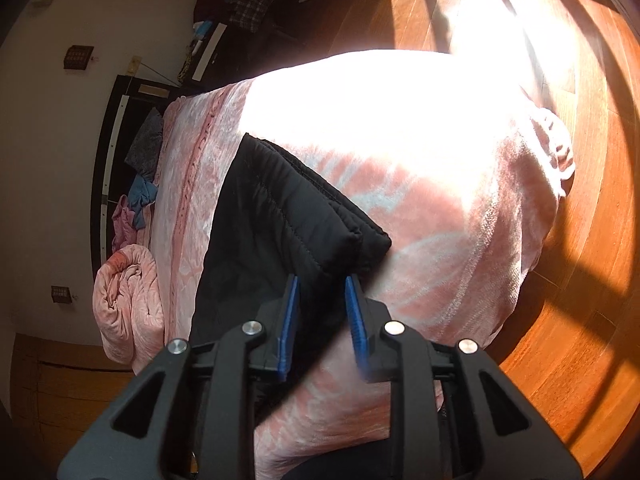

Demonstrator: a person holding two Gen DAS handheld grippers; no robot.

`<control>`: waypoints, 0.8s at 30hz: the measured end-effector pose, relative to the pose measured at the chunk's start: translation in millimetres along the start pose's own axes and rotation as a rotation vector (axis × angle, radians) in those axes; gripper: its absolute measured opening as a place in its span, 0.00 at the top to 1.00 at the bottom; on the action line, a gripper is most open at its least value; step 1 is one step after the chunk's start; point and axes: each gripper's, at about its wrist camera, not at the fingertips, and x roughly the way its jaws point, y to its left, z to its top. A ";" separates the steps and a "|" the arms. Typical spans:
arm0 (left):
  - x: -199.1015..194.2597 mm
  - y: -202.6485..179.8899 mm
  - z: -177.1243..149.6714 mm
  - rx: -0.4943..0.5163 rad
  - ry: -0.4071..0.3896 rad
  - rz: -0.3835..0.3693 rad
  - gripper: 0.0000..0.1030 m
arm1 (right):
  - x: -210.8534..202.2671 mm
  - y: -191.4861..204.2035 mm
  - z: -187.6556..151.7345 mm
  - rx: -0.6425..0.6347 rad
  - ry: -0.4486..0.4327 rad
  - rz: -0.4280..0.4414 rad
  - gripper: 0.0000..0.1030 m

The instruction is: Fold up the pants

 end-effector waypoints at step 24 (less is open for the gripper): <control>13.8 -32.0 -47.1 -0.110 -0.187 -0.002 0.20 | -6.3 -21.9 9.5 0.041 -0.016 0.103 0.48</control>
